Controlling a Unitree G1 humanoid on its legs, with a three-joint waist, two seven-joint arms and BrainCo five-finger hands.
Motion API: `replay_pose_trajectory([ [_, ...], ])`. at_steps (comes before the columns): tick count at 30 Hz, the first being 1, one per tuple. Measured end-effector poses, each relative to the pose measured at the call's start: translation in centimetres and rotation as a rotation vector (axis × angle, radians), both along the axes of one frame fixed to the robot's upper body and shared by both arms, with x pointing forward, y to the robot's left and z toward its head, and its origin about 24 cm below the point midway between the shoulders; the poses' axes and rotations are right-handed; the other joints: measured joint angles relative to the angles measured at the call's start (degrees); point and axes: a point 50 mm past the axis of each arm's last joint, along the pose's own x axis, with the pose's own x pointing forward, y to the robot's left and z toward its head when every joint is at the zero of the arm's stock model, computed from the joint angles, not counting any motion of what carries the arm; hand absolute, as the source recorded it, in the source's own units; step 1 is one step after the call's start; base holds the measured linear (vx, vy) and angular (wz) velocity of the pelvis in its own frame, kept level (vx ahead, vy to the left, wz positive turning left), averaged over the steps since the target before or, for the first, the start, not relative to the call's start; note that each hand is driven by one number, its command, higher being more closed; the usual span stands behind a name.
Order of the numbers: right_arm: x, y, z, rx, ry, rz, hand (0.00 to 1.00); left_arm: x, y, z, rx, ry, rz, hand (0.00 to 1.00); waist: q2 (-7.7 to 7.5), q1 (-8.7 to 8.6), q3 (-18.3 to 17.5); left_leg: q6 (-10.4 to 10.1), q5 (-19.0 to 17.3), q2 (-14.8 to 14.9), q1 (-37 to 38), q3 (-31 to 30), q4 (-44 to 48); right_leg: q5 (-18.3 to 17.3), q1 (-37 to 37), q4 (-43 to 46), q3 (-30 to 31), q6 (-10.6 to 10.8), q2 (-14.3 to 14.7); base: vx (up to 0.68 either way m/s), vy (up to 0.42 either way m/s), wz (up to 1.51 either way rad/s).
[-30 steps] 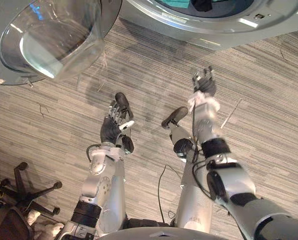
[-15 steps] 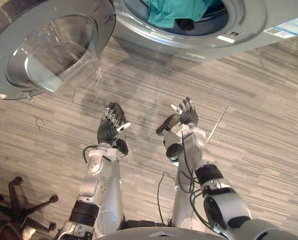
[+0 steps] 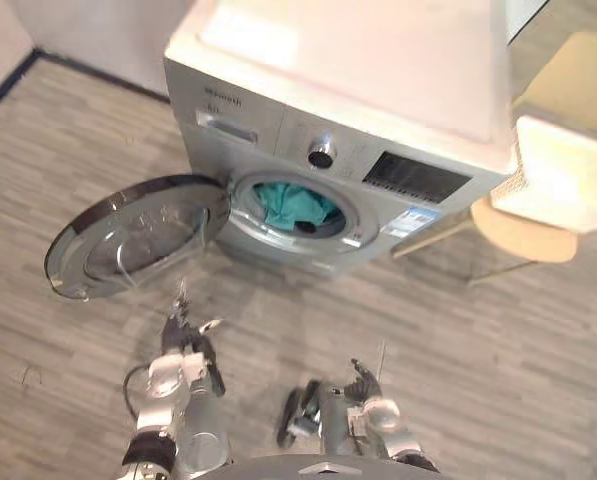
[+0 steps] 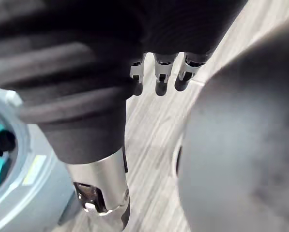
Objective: Pick up the laundry basket with both hands and put the clothes into the washing machine.
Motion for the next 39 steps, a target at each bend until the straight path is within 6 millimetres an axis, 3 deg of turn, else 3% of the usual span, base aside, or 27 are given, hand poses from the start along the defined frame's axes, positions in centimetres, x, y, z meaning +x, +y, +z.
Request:
replay_pose_trajectory([
  [2,-0.4,0.4,-0.2,0.046,0.012,-0.043,0.0,-0.8,-0.4,-0.8,-0.044,0.042,0.027,0.0,-0.21,0.43,-0.1,0.1,0.1,-0.9,0.1,0.9,1.3,-4.7,2.5,-4.2,0.1,-0.8,-0.7,-0.05,-0.172,-0.18],
  [3,-0.4,0.6,-0.3,0.056,0.015,-0.046,0.0,-0.7,-0.6,-0.9,-0.056,0.046,0.047,0.0,0.09,0.85,-0.2,-0.1,0.2,-0.8,0.1,1.2,1.6,-5.3,2.9,-5.7,0.3,-2.3,-0.1,-0.11,-0.113,-0.27],
  [4,-0.2,0.6,-0.3,0.064,0.019,-0.045,0.0,-1.6,-0.8,-1.4,-0.084,0.08,0.122,0.0,2.29,1.15,-0.9,-0.4,1.6,-0.1,0.3,0.6,0.2,-4.2,3.1,-6.9,0.3,-2.5,1.3,-0.17,-0.125,-0.25],
  [5,-0.4,0.4,-0.4,0.059,0.023,-0.049,0.0,-2.7,-1.4,-2.1,-0.111,0.124,0.19,0.0,3.31,1.12,-1.5,-0.7,3.5,-0.4,1.8,0.4,-2.2,-4.3,3.7,-7.4,0.2,-2.4,1.6,-0.14,-0.083,-0.12],
  [8,-1.2,-0.2,-0.9,0.054,0.062,-0.082,0.0,-3.8,-0.8,-2.7,-0.146,0.166,0.316,0.0,3.56,1.43,-2.9,-4.0,8.0,-2.7,4.4,-5.6,-6.9,-4.2,4.7,-7.5,0.1,-2.6,1.2,-0.07,-0.111,0.08],
  [9,-1.6,-0.8,-1.1,0.045,0.08,-0.102,0.0,-4.2,-0.7,-2.8,-0.175,0.168,0.377,0.0,3.49,1.54,-3.7,-5.2,10.5,-3.8,5.2,-9.3,-9.0,-3.1,5.2,-8.0,-0.6,-3.8,0.3,-0.03,-0.057,0.31],
  [10,-2.2,-1.7,-1.4,0.026,0.109,-0.122,0.0,-4.2,-0.4,-2.8,-0.195,0.161,0.408,0.0,3.42,0.71,-4.2,-5.1,10.4,-4.4,4.5,-12.5,-7.8,-2.1,6.3,-9.2,-2.5,-4.6,-0.7,-0.02,0.013,0.46],
  [12,-3.1,-3.1,-1.7,0.004,0.151,-0.15,0.0,-4.6,0.0,-3.0,-0.222,0.165,0.458,0.0,3.92,0.2,-4.6,-3.8,5.4,-3.8,4.9,-13.0,-1.1,-0.6,8.4,-11.2,-4.0,-4.4,-1.8,0.0,0.103,0.5],
  [13,-4.5,-4.8,-2.0,-0.038,0.205,-0.173,0.0,-5.2,0.8,-3.2,-0.253,0.173,0.544,0.0,4.09,-0.47,-5.7,-3.2,1.4,-2.5,6.2,-13.0,3.3,1.0,9.6,-13.4,-4.9,-3.5,-2.8,0.01,0.139,0.36],
  [15,-5.4,-6.9,-1.9,-0.084,0.237,-0.198,0.0,-6.0,2.1,-3.4,-0.273,0.174,0.662,0.0,5.67,-1.4,-6.8,-3.6,-1.1,-1.2,9.9,-14.3,2.5,3.1,10.7,-15.8,-5.5,-1.6,-3.8,0.02,0.274,0.3],
  [17,-6.5,-8.1,-2.0,-0.103,0.275,-0.215,0.0,-6.0,3.7,-3.0,-0.273,0.143,0.746,0.0,7.04,-1.48,-7.5,-4.4,-1.5,-2.3,12.2,-14.5,-1.0,5.4,12.2,-18.8,-5.8,0.3,-4.4,0.0,0.342,0.22],
  [18,-7.3,-8.3,-2.1,-0.1,0.297,-0.231,0.0,-5.8,5.9,-2.0,-0.229,0.084,0.79,0.0,6.7,-2.26,-7.8,-4.5,-1.5,-3.7,13.1,-14.7,-3.5,7.9,14.6,-23.3,-7.2,1.6,-4.4,-0.03,0.319,0.45],
  [20,-9.0,-7.8,-2.6,-0.075,0.344,-0.262,0.0,-4.6,9.6,0.7,-0.134,-0.042,0.806,0.0,7.07,-3.36,-8.8,-5.0,-1.4,-5.6,14.6,-15.1,-10.3,11.3,17.1,-29.6,-10.3,3.0,-4.6,-0.06,0.339,0.64],
  [21,-9.4,-7.4,-2.8,-0.053,0.354,-0.294,0.0,-3.4,11.4,2.6,-0.066,-0.115,0.79,0.0,6.23,-3.57,-9.3,-5.1,0.7,-7.4,15.6,-14.8,-14.4,13.1,17.8,-32.3,-11.1,3.7,-5.3,-0.08,0.246,0.35],
  [24,-9.8,-7.7,-2.8,-0.035,0.351,-0.348,0.0,-1.5,14.2,6.3,0.072,-0.243,0.738,0.0,6.49,-3.63,-9.9,-4.2,4.2,-10.9,19.0,-13.6,-22.6,16.5,18.6,-35.9,-10.8,4.8,-6.7,-0.1,0.202,0.01],
  [28,-10.1,-8.5,-2.5,-0.034,0.329,-0.395,0.0,0.7,15.3,9.2,0.141,-0.349,0.706,0.0,8.21,-3.9,-10.7,-3.0,3.4,-13.5,18.8,-10.9,-22.6,18.1,18.2,-38.9,-9.8,5.0,-8.8,-0.07,0.151,-0.19],
  [32,-8.9,-8.3,-2.3,-0.041,0.302,-0.321,0.0,3.3,16.9,10.2,0.186,-0.323,0.689,0.0,7.96,-4.11,-10.2,-2.7,3.2,-13.8,17.5,-8.7,-22.6,18.5,16.5,-41.0,-9.1,4.6,-9.0,-0.02,0.083,-0.3],
  [35,-7.1,-7.1,-2.1,-0.052,0.267,-0.175,0.0,6.3,18.2,11.3,0.25,-0.229,0.603,0.0,5.93,-4.61,-9.1,-2.9,4.5,-13.6,14.8,-8.4,-22.6,22.5,13.1,-40.5,-9.1,4.4,-9.2,0.0,0.006,-0.04],
  [39,-2.5,-4.9,-1.0,-0.027,0.133,-0.053,0.0,11.7,18.4,16.5,0.329,-0.245,0.463,0.0,1.54,-5.19,-4.9,-2.1,8.3,-11.7,6.2,-8.0,-22.2,26.5,5.0,-41.4,-8.8,3.3,-7.0,-0.02,-0.059,-0.01],
])
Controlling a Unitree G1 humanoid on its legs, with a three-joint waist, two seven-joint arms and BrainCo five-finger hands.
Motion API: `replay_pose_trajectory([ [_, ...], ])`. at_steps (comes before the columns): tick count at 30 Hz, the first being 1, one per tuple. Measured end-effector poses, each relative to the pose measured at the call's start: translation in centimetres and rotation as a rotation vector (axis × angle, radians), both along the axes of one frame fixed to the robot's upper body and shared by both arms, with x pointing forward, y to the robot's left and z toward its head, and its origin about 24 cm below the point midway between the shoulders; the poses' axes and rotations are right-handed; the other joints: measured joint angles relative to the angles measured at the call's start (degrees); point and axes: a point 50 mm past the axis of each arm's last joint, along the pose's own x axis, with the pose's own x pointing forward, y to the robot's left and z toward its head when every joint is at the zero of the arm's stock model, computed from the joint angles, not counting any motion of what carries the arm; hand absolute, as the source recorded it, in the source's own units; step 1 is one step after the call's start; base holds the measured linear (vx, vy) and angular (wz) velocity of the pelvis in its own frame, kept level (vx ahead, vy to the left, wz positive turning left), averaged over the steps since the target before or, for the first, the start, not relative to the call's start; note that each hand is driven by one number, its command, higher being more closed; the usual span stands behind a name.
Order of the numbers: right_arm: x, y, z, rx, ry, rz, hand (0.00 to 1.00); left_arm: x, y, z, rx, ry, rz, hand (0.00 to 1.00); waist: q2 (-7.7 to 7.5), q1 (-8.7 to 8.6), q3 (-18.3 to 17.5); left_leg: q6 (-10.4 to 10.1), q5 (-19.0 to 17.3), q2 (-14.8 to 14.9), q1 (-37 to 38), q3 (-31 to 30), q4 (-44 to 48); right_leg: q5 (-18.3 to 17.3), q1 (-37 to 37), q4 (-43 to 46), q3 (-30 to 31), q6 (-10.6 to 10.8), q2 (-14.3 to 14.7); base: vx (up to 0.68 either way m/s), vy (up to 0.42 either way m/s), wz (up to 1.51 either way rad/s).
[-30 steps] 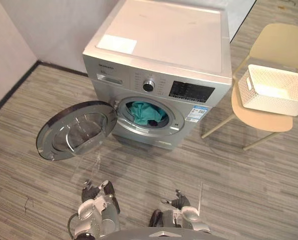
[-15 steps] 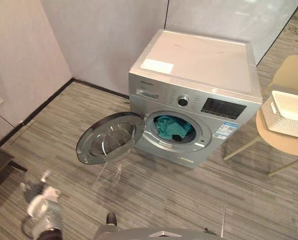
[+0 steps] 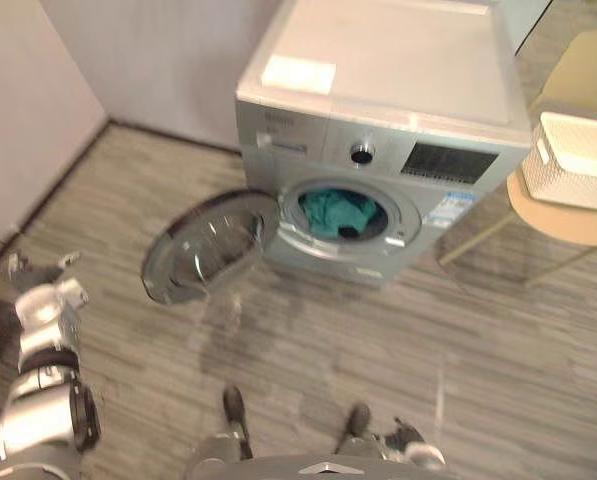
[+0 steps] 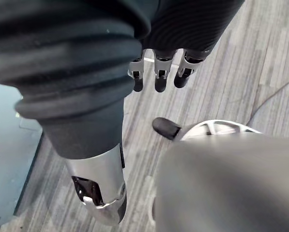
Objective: Pick up the laundry basket with both hands and put the clothes into the washing machine.
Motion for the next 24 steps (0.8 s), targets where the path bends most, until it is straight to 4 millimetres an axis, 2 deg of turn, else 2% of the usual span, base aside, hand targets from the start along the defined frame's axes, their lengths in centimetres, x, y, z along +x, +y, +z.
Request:
replay_pose_trajectory([
  [3,0.9,0.9,0.4,0.021,-0.05,0.01,0.0,2.1,-1.1,1.6,-0.046,-0.031,-0.053,0.0,-1.68,-0.6,2.0,0.2,0.5,0.6,-2.2,0.3,0.0,0.6,-2.6,0.0,1.0,-0.4,0.3,0.0,-0.03,-0.07],
  [7,1.0,1.5,0.5,0.029,-0.063,0.03,0.0,5.3,-2.9,6.1,-0.139,-0.214,-0.099,0.0,-2.88,-0.33,3.1,0.0,1.5,1.8,-7.3,1.0,0.0,1.8,-8.0,0.0,1.4,-1.4,1.3,-0.02,-0.02,-0.06],
  [9,1.1,1.7,0.5,0.035,-0.072,0.03,0.0,6.0,-3.7,6.8,-0.178,-0.245,-0.112,0.0,-3.6,-0.13,3.9,0.0,1.6,2.4,-7.6,1.5,-0.1,2.1,-8.8,0.0,2.1,-1.8,1.7,-0.03,0.004,-0.14],
  [11,0.9,1.9,0.7,0.039,-0.089,0.025,0.0,6.9,-5.3,6.9,-0.211,-0.265,-0.141,0.0,-3.73,0.35,4.0,-0.6,1.3,3.0,-8.5,1.5,-0.4,2.1,-9.7,0.0,2.1,-1.8,2.1,-0.03,0.002,-0.09],
  [13,0.8,2.0,0.8,0.04,-0.103,0.026,0.0,7.3,-5.8,7.6,-0.215,-0.309,-0.135,0.0,-3.93,1.08,4.3,-0.6,1.3,3.9,-9.1,1.7,-0.4,2.1,-10.4,0.0,1.9,-1.8,2.9,-0.03,-0.014,-0.08],
  [16,0.6,2.2,0.9,0.039,-0.11,0.04,0.0,7.9,-7.6,7.4,-0.246,-0.338,-0.142,0.0,-4.02,1.99,4.4,-0.9,1.8,5.1,-10.2,2.1,-0.4,1.9,-11.1,0.0,1.0,-2.0,3.8,-0.01,-0.009,0.04],
  [18,0.7,3.0,1.1,0.045,-0.122,0.075,0.0,8.2,-8.7,7.2,-0.279,-0.361,-0.156,0.0,-4.14,2.62,4.4,-1.0,2.3,5.8,-10.9,3.2,-0.4,1.9,-11.7,0.0,0.8,-2.0,4.2,-0.02,-0.004,0.11],
  [21,1.4,5.2,1.4,0.075,-0.146,0.144,0.0,8.3,-10.7,4.9,-0.368,-0.328,-0.183,0.0,-4.29,2.92,4.4,-1.1,2.9,5.8,-11.1,3.3,-0.4,1.9,-11.7,0.0,0.6,-2.0,4.1,0.0,0.01,0.04],
  [23,2.8,6.7,2.2,0.099,-0.198,0.177,0.0,8.0,-13.7,1.8,-0.447,-0.258,-0.225,0.0,-4.35,3.35,4.4,-0.6,3.2,5.6,-10.8,3.8,-0.4,2.0,-11.5,0.0,0.7,-2.1,3.9,0.02,0.031,-0.03],
  [24,3.1,7.1,2.3,0.102,-0.206,0.186,0.0,7.8,-14.6,0.8,-0.466,-0.231,-0.235,0.0,-4.38,3.33,4.3,-0.6,3.2,5.6,-10.6,3.9,-0.4,2.0,-11.4,0.0,0.7,-2.1,3.8,0.02,0.038,-0.07],
])
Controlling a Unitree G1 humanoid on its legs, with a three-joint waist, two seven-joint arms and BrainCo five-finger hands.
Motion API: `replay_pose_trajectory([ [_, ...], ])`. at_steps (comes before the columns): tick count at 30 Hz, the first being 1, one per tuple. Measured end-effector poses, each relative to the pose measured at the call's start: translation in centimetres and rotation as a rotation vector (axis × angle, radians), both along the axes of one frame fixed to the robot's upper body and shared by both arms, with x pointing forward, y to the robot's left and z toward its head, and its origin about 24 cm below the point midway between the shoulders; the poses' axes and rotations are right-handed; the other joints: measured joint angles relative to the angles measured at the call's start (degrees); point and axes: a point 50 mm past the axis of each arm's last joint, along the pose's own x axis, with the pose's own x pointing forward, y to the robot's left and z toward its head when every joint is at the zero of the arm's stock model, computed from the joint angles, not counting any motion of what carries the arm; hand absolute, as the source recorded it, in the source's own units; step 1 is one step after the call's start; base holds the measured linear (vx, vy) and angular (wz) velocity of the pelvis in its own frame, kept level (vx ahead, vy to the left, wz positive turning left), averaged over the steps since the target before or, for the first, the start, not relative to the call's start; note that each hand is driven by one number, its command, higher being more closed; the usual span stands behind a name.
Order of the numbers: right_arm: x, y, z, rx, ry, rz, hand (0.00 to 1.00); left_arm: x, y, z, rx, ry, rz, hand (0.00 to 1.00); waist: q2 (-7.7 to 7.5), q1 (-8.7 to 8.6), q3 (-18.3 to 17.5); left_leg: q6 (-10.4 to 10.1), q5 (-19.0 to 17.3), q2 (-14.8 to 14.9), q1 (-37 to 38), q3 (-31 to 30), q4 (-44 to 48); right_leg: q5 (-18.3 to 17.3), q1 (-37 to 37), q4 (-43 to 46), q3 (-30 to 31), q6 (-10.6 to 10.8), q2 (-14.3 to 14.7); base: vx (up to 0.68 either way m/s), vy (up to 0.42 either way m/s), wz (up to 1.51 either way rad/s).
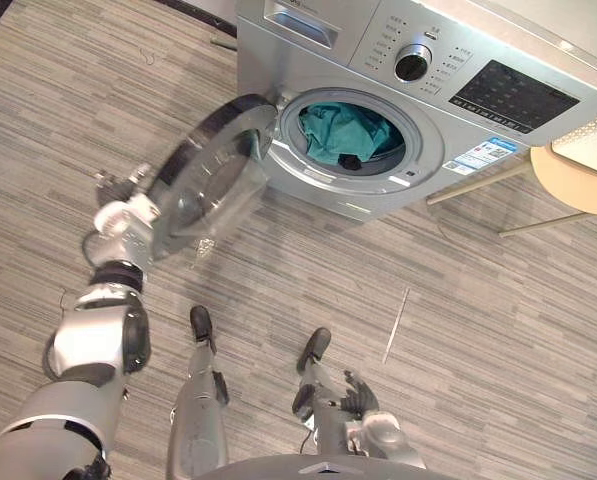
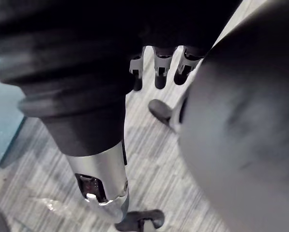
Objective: Pick up the laundry basket with both hands and put the clothes into the washing machine.
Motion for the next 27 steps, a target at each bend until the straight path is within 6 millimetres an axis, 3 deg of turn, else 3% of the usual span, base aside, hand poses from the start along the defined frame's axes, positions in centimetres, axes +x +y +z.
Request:
replay_pose_trajectory([
  [3,1.3,2.3,0.6,0.033,-0.016,0.045,0.0,-1.9,-5.9,-5.1,-0.106,0.105,-0.119,0.0,-0.01,0.65,0.0,-0.3,-0.6,0.0,2.2,0.9,0.0,-0.1,1.7,0.0,0.5,0.0,-0.1,0.03,0.026,-0.12],
  [7,2.9,4.0,1.2,0.019,-0.029,0.139,0.0,-6.5,-13.2,-11.1,-0.292,0.307,-0.253,0.0,-0.66,-1.07,-1.2,-0.4,-1.2,0.6,4.9,3.2,0.0,-0.7,3.1,0.0,0.9,0.2,-0.1,0.01,0.0,-0.22],
  [10,1.9,4.2,0.3,-0.043,0.034,0.216,0.0,-9.6,-17.4,-13.4,-0.321,0.413,-0.383,0.0,-0.41,-1.33,-2.6,-1.2,-2.0,1.1,7.8,5.5,0.0,-1.3,4.2,0.0,2.7,-0.4,0.4,0.04,-0.023,-0.37],
  [12,1.4,4.3,-0.2,-0.084,0.065,0.276,0.0,-9.7,-18.8,-13.0,-0.288,0.391,-0.478,0.0,0.25,-2.01,-3.1,-1.8,-1.9,1.6,8.7,6.0,0.0,-1.3,4.6,0.0,3.4,-0.4,0.9,0.05,-0.05,-0.29],
  [14,1.0,4.2,-0.7,-0.097,0.095,0.288,0.0,-9.5,-19.2,-12.6,-0.23,0.352,-0.56,0.0,1.06,-2.62,-3.6,-1.9,-1.8,2.0,9.8,7.1,0.0,-1.0,4.9,0.0,4.3,-0.8,1.4,0.04,-0.051,-0.3],
  [20,0.1,2.2,-1.9,-0.149,0.181,0.298,0.0,-9.0,-17.7,-12.1,-0.029,0.252,-0.693,0.0,3.78,-3.99,-4.9,-2.4,-2.0,2.3,13.0,8.4,0.3,-1.0,6.9,0.0,5.9,-0.6,2.0,0.05,-0.039,-0.14],
  [24,-0.5,0.1,-2.5,-0.177,0.229,0.236,0.0,-11.3,-14.8,-14.6,0.06,0.316,-0.714,0.0,4.3,-4.35,-5.1,-2.6,-2.2,1.9,14.2,8.1,0.0,-1.6,8.2,0.0,5.9,-0.1,1.8,0.0,0.0,0.0],
  [27,-0.6,-1.3,-2.6,-0.173,0.242,0.16,0.0,-14.2,-12.1,-17.4,0.111,0.432,-0.697,0.0,4.6,-4.34,-5.0,-3.0,-2.9,1.5,14.2,7.3,0.0,-1.9,8.6,-0.3,5.5,-0.1,1.7,-0.01,0.004,0.1],
])
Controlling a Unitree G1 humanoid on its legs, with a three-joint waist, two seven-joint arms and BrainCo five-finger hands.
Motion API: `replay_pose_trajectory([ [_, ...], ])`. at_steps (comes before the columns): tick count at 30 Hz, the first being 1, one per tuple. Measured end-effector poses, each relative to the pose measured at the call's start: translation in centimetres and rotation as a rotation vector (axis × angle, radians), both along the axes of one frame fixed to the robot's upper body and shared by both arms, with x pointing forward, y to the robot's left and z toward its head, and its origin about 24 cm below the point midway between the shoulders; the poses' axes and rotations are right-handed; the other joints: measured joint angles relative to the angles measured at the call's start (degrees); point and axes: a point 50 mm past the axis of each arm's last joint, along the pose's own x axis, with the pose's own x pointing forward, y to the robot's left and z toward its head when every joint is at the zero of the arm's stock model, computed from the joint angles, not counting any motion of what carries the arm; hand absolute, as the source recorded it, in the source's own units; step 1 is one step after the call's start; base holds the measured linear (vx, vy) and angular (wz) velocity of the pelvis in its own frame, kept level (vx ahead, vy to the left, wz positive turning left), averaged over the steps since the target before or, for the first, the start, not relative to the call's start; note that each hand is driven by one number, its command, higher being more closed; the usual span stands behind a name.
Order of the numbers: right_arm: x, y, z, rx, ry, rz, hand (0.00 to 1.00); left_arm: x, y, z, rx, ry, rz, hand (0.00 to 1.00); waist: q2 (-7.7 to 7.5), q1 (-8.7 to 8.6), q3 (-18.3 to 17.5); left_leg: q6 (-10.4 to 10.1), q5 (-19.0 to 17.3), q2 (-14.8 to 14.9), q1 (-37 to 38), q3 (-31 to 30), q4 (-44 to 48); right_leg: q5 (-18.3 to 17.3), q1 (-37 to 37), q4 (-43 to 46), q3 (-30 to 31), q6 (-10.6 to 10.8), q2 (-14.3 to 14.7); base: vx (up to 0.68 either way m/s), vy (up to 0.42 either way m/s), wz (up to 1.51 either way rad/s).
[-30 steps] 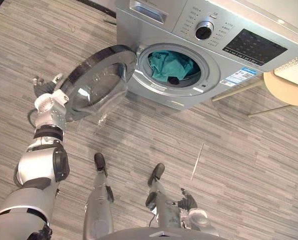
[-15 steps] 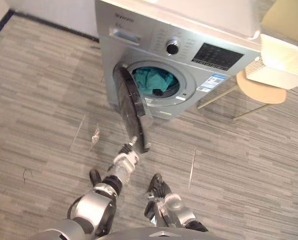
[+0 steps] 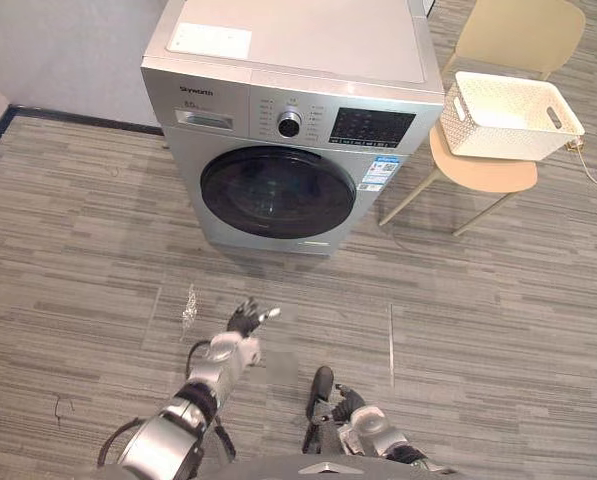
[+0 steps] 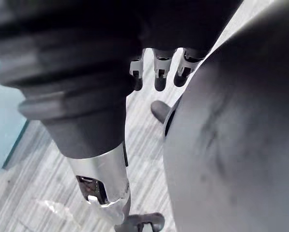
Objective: Pick up the laundry basket with both hands and put the clothes into the washing machine.
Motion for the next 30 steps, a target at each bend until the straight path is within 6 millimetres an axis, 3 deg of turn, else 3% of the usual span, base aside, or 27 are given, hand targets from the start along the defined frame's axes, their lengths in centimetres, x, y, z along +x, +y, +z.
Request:
replay_pose_trajectory([
  [4,-0.3,-0.6,-0.2,0.005,0.005,-0.046,0.0,-4.1,3.4,-2.9,0.084,0.136,0.07,0.0,0.64,0.78,-0.1,0.2,-0.2,-0.4,0.2,-0.4,0.0,-0.6,1.1,-0.1,-0.4,0.1,-0.3,0.01,0.01,0.14],
  [6,-0.5,-0.7,-0.2,0.011,0.005,-0.064,0.0,-5.1,4.3,-3.4,0.105,0.159,0.087,0.0,0.94,1.54,0.0,0.3,-0.3,-0.6,0.3,-0.4,0.0,-0.6,1.1,-0.1,-0.4,0.2,-0.5,0.02,0.007,0.03],
  [13,-0.3,-0.4,-0.1,0.037,-0.015,-0.083,0.0,-6.7,5.6,-4.1,0.112,0.2,0.163,0.0,2.09,2.26,-0.3,0.3,-1.3,-1.1,1.9,-0.3,0.0,-1.3,2.7,0.0,-0.2,0.7,-1.0,0.05,0.007,-0.01],
  [18,-0.4,-0.3,-0.2,0.056,-0.01,-0.104,0.0,-7.0,5.3,-4.2,0.108,0.207,0.19,0.0,2.22,2.47,-0.4,0.1,-1.9,-1.4,2.4,-2.3,0.1,-2.4,4.4,0.3,-2.2,1.3,-1.2,0.09,-0.006,0.19],
  [20,-0.3,-0.6,-0.2,0.048,-0.009,-0.103,0.0,-6.8,5.3,-4.0,0.093,0.191,0.225,0.0,1.98,2.23,-0.2,1.2,-5.3,-1.4,-0.3,-5.6,6.0,-3.7,7.5,0.4,-6.2,2.9,-2.7,0.13,0.026,0.98],
  [21,-0.6,-1.6,-0.2,0.024,-0.002,-0.105,0.0,-6.4,5.1,-3.7,0.088,0.165,0.234,0.0,2.42,2.17,0.1,2.9,-9.4,-0.3,-4.6,-6.9,15.6,-4.4,9.5,1.3,-9.3,3.5,-3.5,0.06,0.034,1.02],
  [22,-1.2,-2.1,-0.4,0.01,0.013,-0.11,0.0,-6.3,5.1,-3.6,0.089,0.156,0.233,0.0,2.69,2.27,0.1,3.6,-11.3,0.4,-6.1,-6.0,19.3,-4.7,10.4,1.8,-10.7,3.7,-3.8,0.11,0.155,1.23],
  [23,-1.6,-3.4,-0.4,-0.024,0.022,-0.114,0.0,-6.4,5.2,-3.7,0.103,0.157,0.232,0.0,3.24,2.52,0.0,6.1,-15.3,2.2,-7.3,0.7,26.0,-5.6,12.4,3.1,-13.2,4.7,-4.9,0.12,0.187,0.86],
  [24,-1.6,-4.0,-0.4,-0.042,0.021,-0.116,0.0,-6.8,5.6,-3.7,0.115,0.157,0.243,0.0,3.21,3.35,0.0,6.7,-17.1,2.7,-7.4,2.7,28.2,-6.0,13.3,3.8,-13.9,5.1,-5.6,0.14,0.21,0.7],
  [26,-1.4,-4.7,-0.2,-0.06,0.015,-0.124,0.0,-6.9,6.0,-3.5,0.131,0.13,0.256,0.0,3.02,3.9,0.1,6.9,-19.8,1.3,-8.1,1.4,30.6,-6.0,14.5,4.2,-14.9,5.2,-7.0,0.2,0.275,0.56],
  [27,-2.0,-5.6,-0.3,-0.06,0.021,-0.192,0.0,-7.2,6.1,-3.5,0.145,0.127,0.242,0.0,3.49,3.09,0.1,8.1,-22.7,-1.2,-8.3,-1.9,32.9,-6.0,17.4,6.7,-18.4,5.3,-9.2,0.22,0.351,0.95],
  [28,-2.4,-6.0,-0.4,-0.06,0.031,-0.222,0.0,-7.4,5.8,-3.6,0.15,0.13,0.225,0.0,3.98,3.04,-0.1,8.4,-23.7,-1.8,-8.1,-2.6,33.2,-6.1,17.5,9.4,-18.8,5.3,-10.4,0.21,0.37,1.09],
  [29,-2.9,-6.6,-0.5,-0.06,0.04,-0.267,0.0,-7.7,5.5,-3.7,0.155,0.134,0.199,0.0,4.68,3.23,-0.3,9.0,-24.7,-3.1,-7.1,-3.9,33.1,-5.9,16.7,16.1,-18.5,5.2,-13.2,0.18,0.344,0.77],
  [30,-3.4,-7.2,-0.5,-0.044,0.035,-0.342,0.0,-8.5,5.6,-4.0,0.165,0.149,0.19,0.0,4.77,3.31,0.0,10.0,-25.7,-5.1,-4.3,-5.4,32.0,-4.0,14.5,27.4,-15.9,2.4,-17.8,0.32,0.476,0.8],
])
